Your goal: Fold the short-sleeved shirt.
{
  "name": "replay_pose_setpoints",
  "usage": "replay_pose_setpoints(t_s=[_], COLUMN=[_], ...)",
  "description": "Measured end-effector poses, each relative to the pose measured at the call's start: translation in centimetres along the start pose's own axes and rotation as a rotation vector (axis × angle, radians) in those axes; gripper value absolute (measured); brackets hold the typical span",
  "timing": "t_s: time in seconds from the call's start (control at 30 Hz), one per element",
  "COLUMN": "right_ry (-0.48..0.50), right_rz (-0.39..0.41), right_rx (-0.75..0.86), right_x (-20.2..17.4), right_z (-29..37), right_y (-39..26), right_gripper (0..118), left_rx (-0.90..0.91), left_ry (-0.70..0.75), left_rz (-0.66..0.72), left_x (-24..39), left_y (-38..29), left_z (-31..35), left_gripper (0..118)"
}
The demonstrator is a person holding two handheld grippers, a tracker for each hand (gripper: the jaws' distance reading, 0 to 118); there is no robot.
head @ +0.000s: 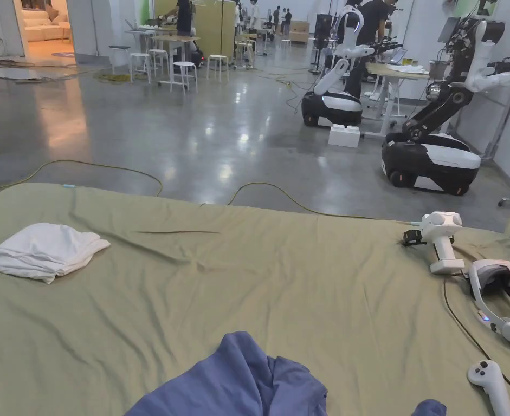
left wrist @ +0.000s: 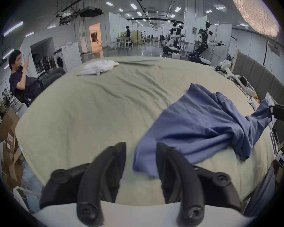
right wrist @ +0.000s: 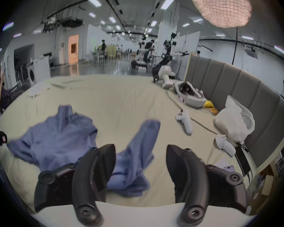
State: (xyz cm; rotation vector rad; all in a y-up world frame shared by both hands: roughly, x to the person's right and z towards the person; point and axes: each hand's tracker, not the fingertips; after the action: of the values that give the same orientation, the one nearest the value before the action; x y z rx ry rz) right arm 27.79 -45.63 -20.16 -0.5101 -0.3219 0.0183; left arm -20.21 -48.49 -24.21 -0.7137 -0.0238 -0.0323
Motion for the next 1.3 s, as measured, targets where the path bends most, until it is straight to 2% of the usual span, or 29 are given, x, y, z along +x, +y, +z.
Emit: replay_pose_setpoints(t_s=[0.2, 0.33, 0.4, 0.43, 0.5, 0.53, 0.57, 0.6, 0.63, 0.7, 0.8, 0.9, 1.0, 1.17, 1.2, 1.23, 1.3], right_ry=[0.046, 0.040, 0.036, 0.046, 0.061, 0.058, 0.050, 0.086, 0.104, 0.100, 0.125, 0.142, 0.143, 0.122, 0.118, 0.109, 0.089], right_rz=[-0.048, -0.038, -0.039, -0.039, -0.046, -0.044, -0.042, -0.035, -0.030, -0.010, -0.006, -0.031, -0.049, -0.042, -0.038, -0.033, -0.028], right_rx=[0.189, 0.301, 0.346, 0.371, 0.413, 0.423, 0.435, 0.458, 0.476, 0.485, 0.466, 0.398, 0.324, 0.223, 0.207, 0.187, 0.164], right_x=[-1.2, -3.2, -4.1, -4.5, -5.2, -5.5, -5.9, -5.9, -6.1, -6.6, -6.8, -6.6, -6.1, -4.6, -4.3, -3.9, -3.1], right_z=[3.2, 4.5, 5.0, 5.2, 5.7, 5.8, 5.9, 6.0, 6.1, 6.1, 5.4, 4.0, 2.4, -0.2, -0.5, -0.9, -1.7], right_y=[4.6, 7.1, 8.0, 8.4, 9.0, 9.2, 9.4, 9.6, 9.7, 9.9, 9.9, 9.2, 8.1, 6.2, 6.1, 5.8, 5.3], right_gripper=[69, 66, 56, 45, 10, 5, 5, 2, 0, 0, 0, 0, 0, 0, 0, 0, 0], left_rx=[0.188, 0.306, 0.370, 0.401, 0.453, 0.470, 0.490, 0.512, 0.547, 0.554, 0.491, 0.332, 0.142, -0.134, -0.171, -0.216, -0.262], left_ry=[-0.008, -0.014, -0.006, -0.007, -0.022, -0.018, -0.001, 0.014, 0.021, -0.004, -0.062, -0.112, -0.197, -0.297, -0.327, -0.343, -0.355], left_rz=[0.061, 0.077, 0.070, 0.062, 0.048, 0.042, 0.033, 0.024, 0.019, 0.013, 0.003, 0.025, 0.050, -0.032, -0.033, -0.050, -0.082], left_x=[1.1, 2.8, 3.8, 4.4, 5.4, 5.9, 6.5, 6.9, 7.3, 7.8, 8.2, 8.1, 8.1, 10.8, 11.4, 12.1, 13.7], left_y=[4.2, 7.4, 8.6, 9.1, 10.0, 10.4, 10.7, 10.9, 10.9, 11.1, 11.7, 12.9, 15.0, 19.2, 19.9, 20.5, 21.3], left_z=[2.7, 4.1, 4.9, 5.3, 6.0, 6.4, 6.7, 7.0, 7.4, 7.4, 6.0, 1.6, -4.8, -16.6, -18.4, -20.3, -23.1], left_gripper=[46, 45, 39, 33, 14, 11, 8, 8, 2, 0, 0, 0, 0, 0, 3, 12, 39])
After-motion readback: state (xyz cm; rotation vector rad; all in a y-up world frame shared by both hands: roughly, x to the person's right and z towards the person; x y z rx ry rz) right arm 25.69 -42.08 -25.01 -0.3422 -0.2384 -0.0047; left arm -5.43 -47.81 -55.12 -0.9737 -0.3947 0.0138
